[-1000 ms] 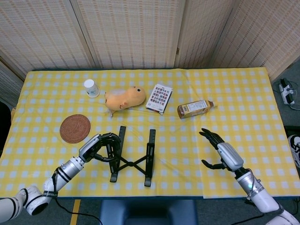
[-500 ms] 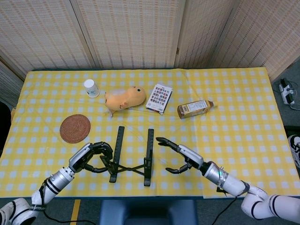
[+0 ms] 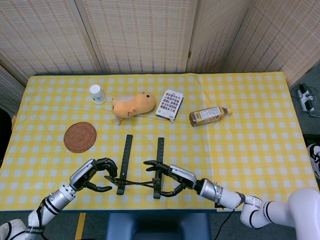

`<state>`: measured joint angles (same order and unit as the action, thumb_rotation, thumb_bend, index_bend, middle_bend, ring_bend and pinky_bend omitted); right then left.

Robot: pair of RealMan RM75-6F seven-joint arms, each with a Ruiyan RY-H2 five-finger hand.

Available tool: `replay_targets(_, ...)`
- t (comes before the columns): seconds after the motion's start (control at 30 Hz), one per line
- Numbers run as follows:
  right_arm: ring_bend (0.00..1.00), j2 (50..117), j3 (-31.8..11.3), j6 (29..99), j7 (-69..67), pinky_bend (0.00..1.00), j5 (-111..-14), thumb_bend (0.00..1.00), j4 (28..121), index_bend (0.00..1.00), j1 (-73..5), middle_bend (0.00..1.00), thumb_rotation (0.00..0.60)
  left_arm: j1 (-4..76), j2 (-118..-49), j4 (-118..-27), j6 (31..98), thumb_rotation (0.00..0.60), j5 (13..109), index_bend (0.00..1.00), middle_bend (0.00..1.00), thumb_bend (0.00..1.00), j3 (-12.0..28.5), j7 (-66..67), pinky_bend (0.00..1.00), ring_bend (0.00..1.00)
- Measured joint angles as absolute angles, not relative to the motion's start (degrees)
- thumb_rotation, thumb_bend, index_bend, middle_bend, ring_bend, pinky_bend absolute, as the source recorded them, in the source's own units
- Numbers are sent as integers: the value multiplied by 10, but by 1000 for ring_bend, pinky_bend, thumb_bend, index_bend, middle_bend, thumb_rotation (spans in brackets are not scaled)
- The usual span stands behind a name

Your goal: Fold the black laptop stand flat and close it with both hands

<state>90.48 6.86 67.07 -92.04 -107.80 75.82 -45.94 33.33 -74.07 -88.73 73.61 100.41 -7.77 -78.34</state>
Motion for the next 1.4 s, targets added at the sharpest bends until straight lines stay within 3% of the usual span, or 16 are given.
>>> replay_targets(1.4, 112, 976, 166, 695, -1179, 0, -1032, 359, 685, 0, -458, 49, 600, 327, -746, -889, 739, 600, 1006, 452, 535, 210, -98, -769, 514, 494)
